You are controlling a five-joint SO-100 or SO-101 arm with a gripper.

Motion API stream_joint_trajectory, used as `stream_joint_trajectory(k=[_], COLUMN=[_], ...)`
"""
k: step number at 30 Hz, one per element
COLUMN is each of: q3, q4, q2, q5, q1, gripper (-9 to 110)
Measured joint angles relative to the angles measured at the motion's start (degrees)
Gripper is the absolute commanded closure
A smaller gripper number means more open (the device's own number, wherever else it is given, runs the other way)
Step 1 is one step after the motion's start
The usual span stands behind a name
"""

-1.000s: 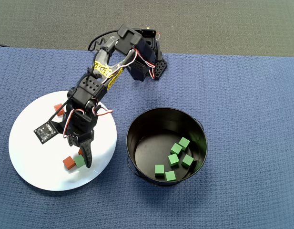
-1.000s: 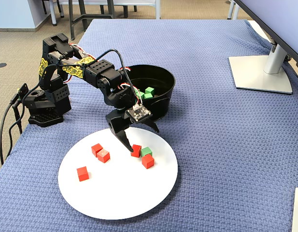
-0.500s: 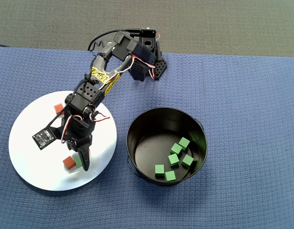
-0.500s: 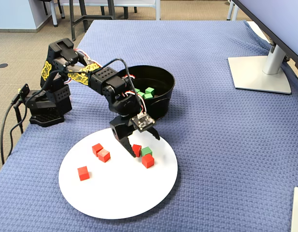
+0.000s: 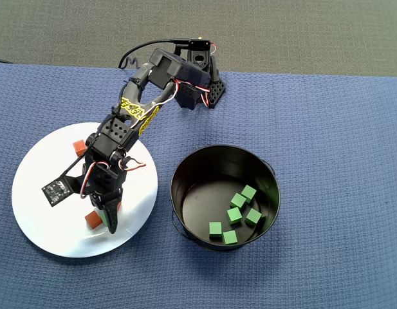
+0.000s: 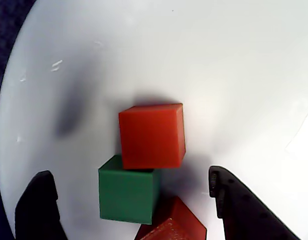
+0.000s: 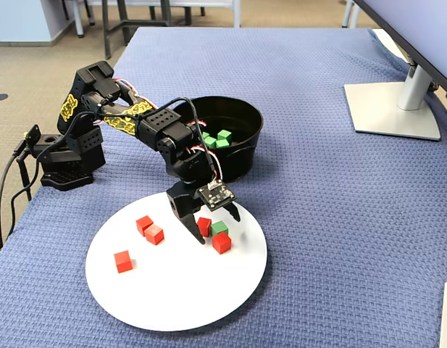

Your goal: Pick up the green cubes from the white plate and place them in the black recipient

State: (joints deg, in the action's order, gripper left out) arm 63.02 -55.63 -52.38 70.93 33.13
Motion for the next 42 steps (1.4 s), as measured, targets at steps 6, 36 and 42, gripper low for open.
stream_joint_trajectory(k=[6,36,42], q3=[0.0,4.48,4.48], q4=[0.0,8.09,8.7], q2=[0.18,-0.18,-0.18], q5=[-1.41,-8.53,-9.4], q1=[-0.79,-3.78,-3.78], gripper=[73,101,101])
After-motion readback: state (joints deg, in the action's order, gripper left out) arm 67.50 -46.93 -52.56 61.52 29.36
